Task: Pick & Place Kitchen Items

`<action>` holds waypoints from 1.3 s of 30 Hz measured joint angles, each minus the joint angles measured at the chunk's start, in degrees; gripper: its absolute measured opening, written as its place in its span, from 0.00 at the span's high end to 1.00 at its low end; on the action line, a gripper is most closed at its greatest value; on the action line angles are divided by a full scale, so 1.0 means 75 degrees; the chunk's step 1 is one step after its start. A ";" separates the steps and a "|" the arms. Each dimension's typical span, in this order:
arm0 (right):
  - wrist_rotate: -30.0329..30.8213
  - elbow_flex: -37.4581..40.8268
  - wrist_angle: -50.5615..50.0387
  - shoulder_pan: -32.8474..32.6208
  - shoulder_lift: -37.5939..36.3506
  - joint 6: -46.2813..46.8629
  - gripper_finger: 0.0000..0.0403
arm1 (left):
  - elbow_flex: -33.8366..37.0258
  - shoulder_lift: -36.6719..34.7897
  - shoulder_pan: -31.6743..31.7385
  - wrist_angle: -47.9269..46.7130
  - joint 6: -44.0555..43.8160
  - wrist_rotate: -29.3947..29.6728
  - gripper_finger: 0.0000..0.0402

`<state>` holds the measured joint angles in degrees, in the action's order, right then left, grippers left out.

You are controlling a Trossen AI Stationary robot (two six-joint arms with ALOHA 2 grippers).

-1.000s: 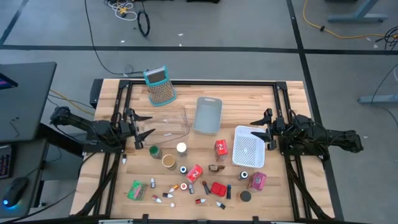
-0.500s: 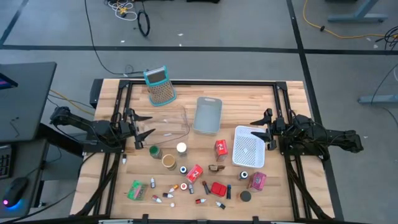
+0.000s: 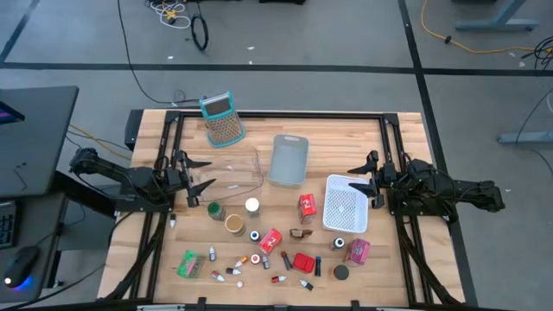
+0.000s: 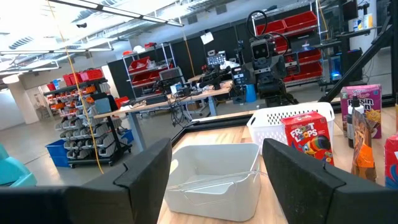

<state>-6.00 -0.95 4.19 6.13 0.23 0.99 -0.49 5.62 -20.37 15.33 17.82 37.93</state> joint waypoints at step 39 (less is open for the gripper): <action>0.0013 0.0000 0.0500 -0.0001 0.0003 0.0000 0.48 | 0.0000 0.0001 0.0001 0.1499 -0.2783 -0.0908 0.35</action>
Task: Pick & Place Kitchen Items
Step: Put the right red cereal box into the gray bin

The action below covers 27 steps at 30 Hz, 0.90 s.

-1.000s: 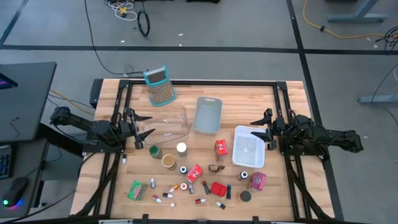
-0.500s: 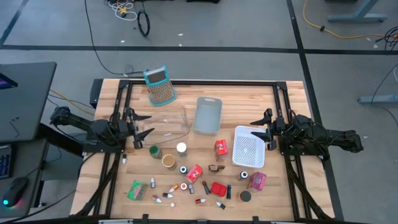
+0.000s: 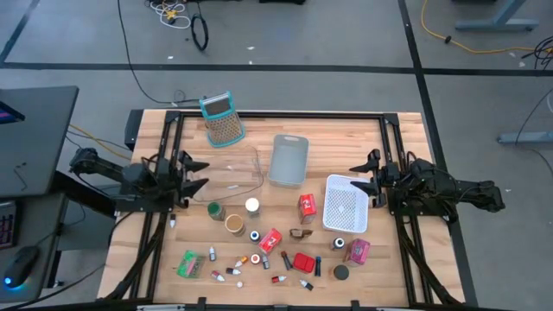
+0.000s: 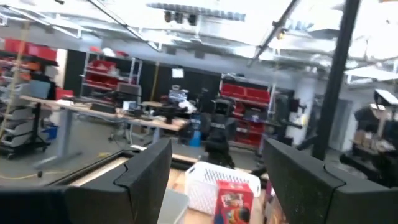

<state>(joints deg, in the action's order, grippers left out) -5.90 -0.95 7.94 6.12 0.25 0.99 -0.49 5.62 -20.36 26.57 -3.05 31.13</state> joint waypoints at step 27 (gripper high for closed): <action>0.5890 -0.0006 0.2586 0.0014 0.0009 0.0590 0.48 | -0.0035 0.0001 0.0001 -0.0155 -0.0879 0.3366 0.35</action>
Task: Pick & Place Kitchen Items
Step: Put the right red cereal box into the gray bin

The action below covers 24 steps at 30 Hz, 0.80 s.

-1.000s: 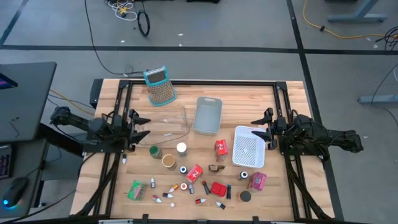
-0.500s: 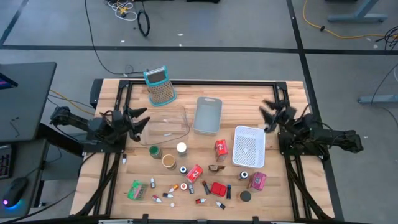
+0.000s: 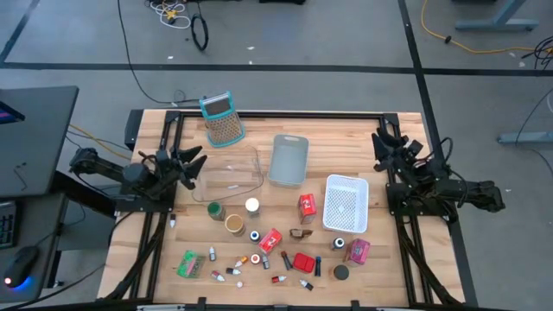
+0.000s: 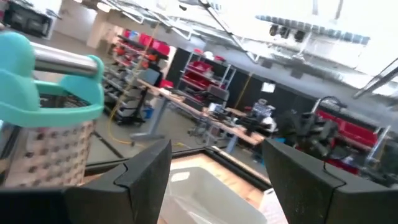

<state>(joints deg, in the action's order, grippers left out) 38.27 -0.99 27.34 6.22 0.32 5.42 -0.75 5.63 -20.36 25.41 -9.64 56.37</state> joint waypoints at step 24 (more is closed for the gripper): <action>-0.2882 -0.0272 0.2214 -0.0007 0.2890 0.1834 0.48 | -0.1607 0.2460 0.0507 0.0370 0.0730 -0.2665 0.45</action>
<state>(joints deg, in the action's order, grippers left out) 16.66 -3.03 43.94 6.17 21.99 19.18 -12.81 24.08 -16.55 28.19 -4.17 36.38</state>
